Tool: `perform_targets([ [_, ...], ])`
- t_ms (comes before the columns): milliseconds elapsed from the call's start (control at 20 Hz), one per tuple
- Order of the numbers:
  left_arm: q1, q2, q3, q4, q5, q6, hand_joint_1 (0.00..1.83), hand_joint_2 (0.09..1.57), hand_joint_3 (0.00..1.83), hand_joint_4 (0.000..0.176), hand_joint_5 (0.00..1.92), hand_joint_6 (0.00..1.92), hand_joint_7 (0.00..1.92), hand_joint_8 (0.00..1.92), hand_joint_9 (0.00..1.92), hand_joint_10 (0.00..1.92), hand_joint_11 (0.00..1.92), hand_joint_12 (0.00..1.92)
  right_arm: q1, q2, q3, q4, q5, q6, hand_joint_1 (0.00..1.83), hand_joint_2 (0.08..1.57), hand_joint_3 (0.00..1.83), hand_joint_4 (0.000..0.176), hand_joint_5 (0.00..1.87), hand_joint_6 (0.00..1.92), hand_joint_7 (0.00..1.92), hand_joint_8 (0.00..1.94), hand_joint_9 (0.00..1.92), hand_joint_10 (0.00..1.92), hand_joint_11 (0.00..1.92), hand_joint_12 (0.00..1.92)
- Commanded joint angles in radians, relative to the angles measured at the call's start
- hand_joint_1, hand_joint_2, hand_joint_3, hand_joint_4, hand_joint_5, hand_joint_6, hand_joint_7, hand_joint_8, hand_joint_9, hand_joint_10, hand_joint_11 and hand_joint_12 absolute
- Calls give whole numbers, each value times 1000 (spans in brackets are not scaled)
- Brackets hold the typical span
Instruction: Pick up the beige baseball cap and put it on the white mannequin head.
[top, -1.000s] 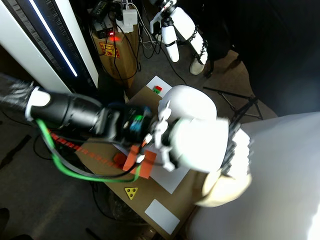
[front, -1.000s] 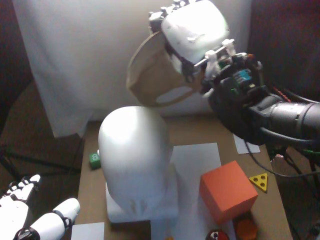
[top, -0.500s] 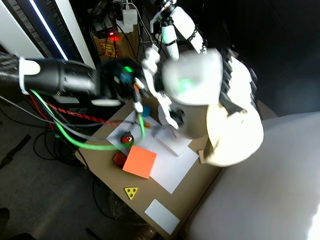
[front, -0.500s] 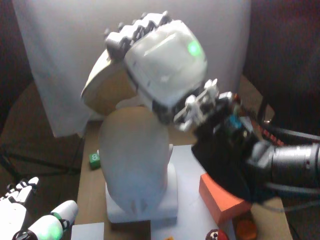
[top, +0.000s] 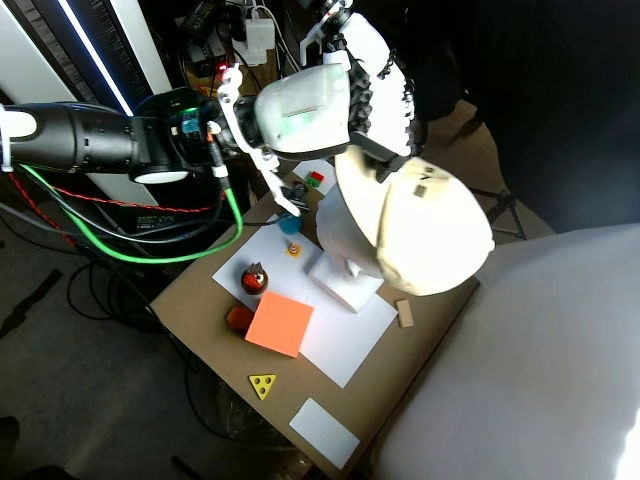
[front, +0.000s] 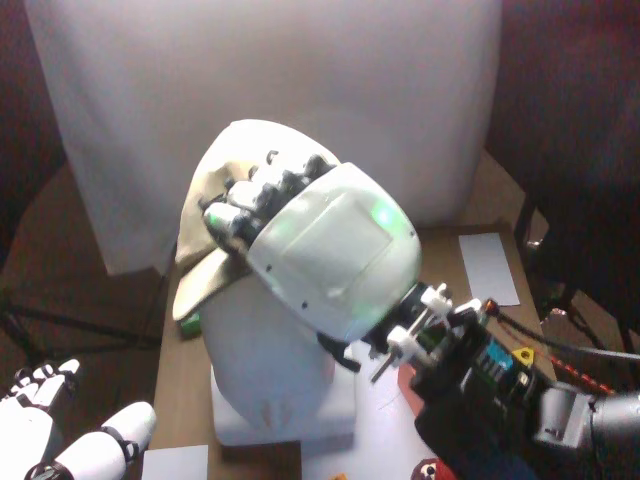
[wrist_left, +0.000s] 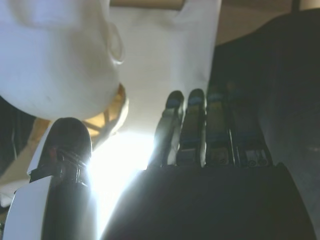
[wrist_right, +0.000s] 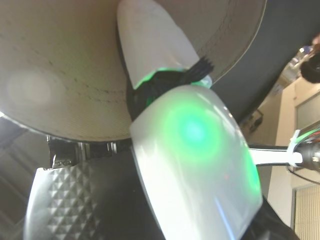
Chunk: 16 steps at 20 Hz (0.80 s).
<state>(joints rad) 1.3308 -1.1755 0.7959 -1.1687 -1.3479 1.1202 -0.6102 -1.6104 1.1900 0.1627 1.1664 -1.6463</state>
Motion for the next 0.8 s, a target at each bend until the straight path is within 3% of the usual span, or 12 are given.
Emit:
perform_targets([
  [0, -1, 0, 5, 40, -102, -9, 0, 1162, 0, 9, 68, 0, 17, 0, 37, 2, 0, 231, -4, 2, -11, -50, 107, -15, 1373, 1133, 1, 0, 876, 929, 932, 1042, 921, 1349, 870, 1394],
  [100, 4, 0, 14, 84, -104, -6, 0, 1166, 1, 9, 67, 0, 14, 0, 34, 0, 0, 220, -38, 3, -39, -50, 123, -44, 1372, 1135, 1, 0, 868, 945, 941, 1035, 910, 1357, 869, 1392],
  [750, 4, 0, 23, 128, -108, 13, 0, 1170, 0, 15, 23, 6, 0, 0, 22, 1, 0, 164, -103, -28, -34, 9, 46, -47, 1374, 1133, 1, 0, 873, 926, 940, 1041, 917, 1351, 840, 1367],
])
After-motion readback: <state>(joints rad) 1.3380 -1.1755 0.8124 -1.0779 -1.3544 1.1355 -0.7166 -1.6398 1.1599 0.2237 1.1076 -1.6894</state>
